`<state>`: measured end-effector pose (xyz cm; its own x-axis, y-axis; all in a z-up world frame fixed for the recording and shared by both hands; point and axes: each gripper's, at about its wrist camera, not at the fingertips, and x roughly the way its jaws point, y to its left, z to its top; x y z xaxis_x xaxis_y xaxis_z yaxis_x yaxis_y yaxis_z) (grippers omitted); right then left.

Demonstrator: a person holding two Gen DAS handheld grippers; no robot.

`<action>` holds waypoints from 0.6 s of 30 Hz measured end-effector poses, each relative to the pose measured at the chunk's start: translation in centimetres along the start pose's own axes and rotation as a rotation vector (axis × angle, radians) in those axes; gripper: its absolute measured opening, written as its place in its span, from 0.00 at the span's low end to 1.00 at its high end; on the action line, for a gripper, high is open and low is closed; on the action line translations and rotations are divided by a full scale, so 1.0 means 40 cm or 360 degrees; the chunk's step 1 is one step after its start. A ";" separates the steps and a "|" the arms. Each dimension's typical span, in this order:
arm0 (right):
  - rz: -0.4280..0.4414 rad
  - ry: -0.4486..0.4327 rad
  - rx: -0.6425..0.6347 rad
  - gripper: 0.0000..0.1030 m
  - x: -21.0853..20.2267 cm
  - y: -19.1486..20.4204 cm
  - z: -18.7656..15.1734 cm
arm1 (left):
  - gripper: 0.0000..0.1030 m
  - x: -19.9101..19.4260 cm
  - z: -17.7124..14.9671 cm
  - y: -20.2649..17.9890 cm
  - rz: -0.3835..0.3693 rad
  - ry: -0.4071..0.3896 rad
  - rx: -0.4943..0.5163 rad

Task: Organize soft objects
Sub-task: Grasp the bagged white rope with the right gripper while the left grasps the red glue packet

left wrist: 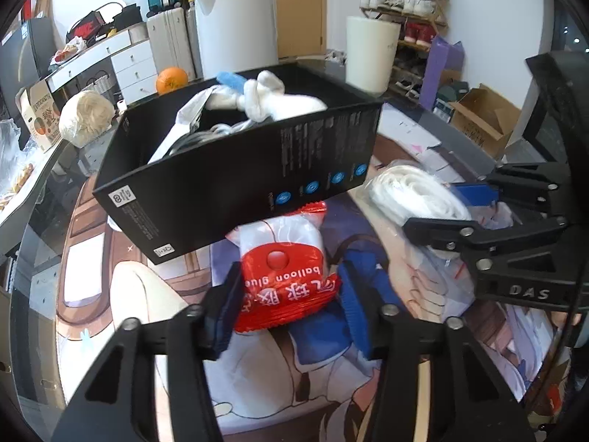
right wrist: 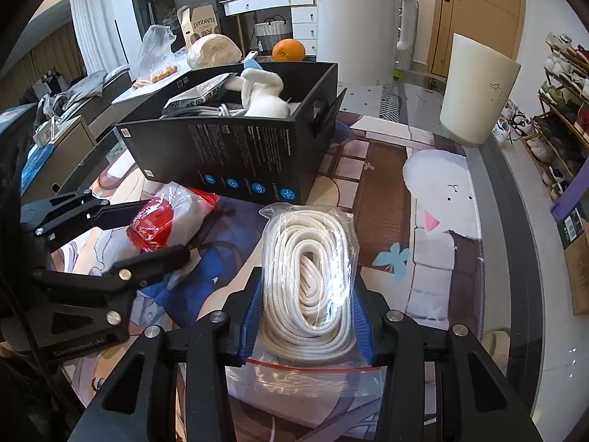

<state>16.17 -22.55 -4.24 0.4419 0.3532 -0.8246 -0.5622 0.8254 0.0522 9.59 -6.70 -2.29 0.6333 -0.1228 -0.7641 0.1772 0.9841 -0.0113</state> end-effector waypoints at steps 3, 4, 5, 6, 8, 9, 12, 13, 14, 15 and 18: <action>0.0007 -0.0001 -0.0017 0.42 0.000 0.007 -0.001 | 0.43 -0.005 -0.002 0.000 -0.0009 -0.0012 -0.0001; 0.0004 -0.0001 -0.0020 0.42 0.000 0.008 -0.002 | 0.43 -0.007 -0.004 0.003 -0.0012 -0.0011 -0.0002; 0.0005 -0.0003 -0.0020 0.42 -0.001 0.009 -0.003 | 0.43 -0.007 -0.006 0.004 -0.0018 -0.0010 -0.0004; 0.0005 -0.0003 -0.0021 0.42 0.000 0.009 -0.002 | 0.43 -0.006 -0.008 0.005 -0.0022 -0.0011 -0.0007; 0.0006 -0.0004 -0.0020 0.42 -0.002 0.010 -0.002 | 0.43 -0.007 -0.011 0.005 -0.0024 -0.0015 -0.0011; 0.0004 -0.0008 -0.0023 0.42 -0.005 0.011 -0.003 | 0.43 -0.011 -0.010 0.006 -0.0020 -0.0031 -0.0013; 0.0001 -0.0033 -0.0034 0.42 -0.019 0.015 -0.001 | 0.43 -0.026 -0.011 0.012 -0.0025 -0.0075 -0.0016; 0.0000 -0.0041 -0.0037 0.42 -0.024 0.016 0.001 | 0.43 -0.028 -0.012 0.014 -0.0020 -0.0080 -0.0018; -0.0001 -0.0052 -0.0039 0.42 -0.031 0.017 0.002 | 0.43 -0.034 -0.012 0.018 -0.0009 -0.0091 -0.0023; 0.0000 -0.0064 -0.0039 0.42 -0.036 0.016 0.004 | 0.43 -0.040 -0.013 0.022 -0.0010 -0.0106 -0.0030; -0.0005 -0.0104 -0.0032 0.42 -0.052 0.013 0.009 | 0.43 -0.068 -0.008 0.035 -0.0018 -0.0165 -0.0061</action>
<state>15.20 -22.71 -2.30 0.4880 0.3792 -0.7862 -0.5746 0.8176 0.0377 7.88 -4.95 -0.45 0.7063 -0.1447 -0.6930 0.1571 0.9865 -0.0459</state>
